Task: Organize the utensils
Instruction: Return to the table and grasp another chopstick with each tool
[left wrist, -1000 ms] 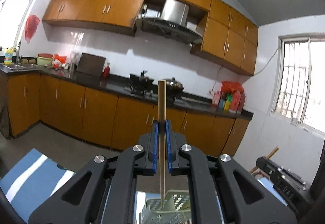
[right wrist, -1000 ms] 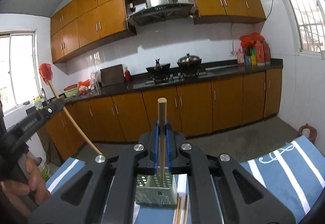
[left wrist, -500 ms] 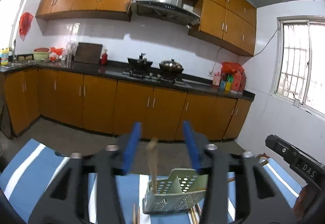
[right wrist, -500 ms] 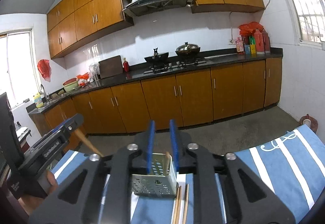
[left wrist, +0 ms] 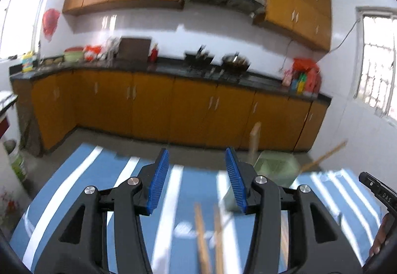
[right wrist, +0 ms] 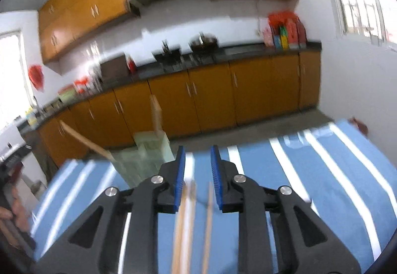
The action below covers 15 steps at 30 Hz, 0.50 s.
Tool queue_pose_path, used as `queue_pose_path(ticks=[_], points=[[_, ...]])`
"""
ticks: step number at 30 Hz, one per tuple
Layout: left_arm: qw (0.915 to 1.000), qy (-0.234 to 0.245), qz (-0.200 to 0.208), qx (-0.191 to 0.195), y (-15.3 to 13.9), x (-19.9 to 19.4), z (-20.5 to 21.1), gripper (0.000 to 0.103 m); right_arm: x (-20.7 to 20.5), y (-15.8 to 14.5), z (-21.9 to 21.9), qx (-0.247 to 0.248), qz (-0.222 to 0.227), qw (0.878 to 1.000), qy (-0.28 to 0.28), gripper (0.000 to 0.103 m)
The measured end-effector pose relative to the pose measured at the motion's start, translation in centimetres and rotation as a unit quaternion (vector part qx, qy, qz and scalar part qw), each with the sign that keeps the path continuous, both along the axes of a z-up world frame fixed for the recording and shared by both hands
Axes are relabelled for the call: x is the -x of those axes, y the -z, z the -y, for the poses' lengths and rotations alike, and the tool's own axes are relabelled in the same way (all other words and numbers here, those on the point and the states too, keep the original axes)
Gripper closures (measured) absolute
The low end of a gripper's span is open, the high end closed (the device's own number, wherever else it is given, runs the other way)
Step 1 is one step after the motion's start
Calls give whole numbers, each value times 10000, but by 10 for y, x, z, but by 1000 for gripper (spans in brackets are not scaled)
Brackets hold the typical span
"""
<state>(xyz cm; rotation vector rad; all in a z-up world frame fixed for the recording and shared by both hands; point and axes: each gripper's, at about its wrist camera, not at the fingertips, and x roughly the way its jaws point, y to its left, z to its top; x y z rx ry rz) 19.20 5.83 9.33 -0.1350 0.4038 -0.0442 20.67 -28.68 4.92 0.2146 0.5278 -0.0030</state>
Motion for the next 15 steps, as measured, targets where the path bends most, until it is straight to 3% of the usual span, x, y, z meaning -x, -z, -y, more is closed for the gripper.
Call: queue_pose_path(ticks=[3, 7, 11, 15], points=[[9982, -145, -542, -203, 40, 6, -9, 56, -2, 45, -1, -84, -684, 9976, -25, 81], [9932, -133, -1149, -138, 82, 11, -16, 56, -1, 97, -16, -149, -1401, 9896, -294, 81], [9877, -23, -1565, -7, 113, 17, -16, 56, 0, 124, -32, -50, -1736, 9840, -399, 81], [9850, 153, -1721, 9, 126, 20, -10, 56, -2, 136, -35, 100, -1897, 9812, -341, 82]])
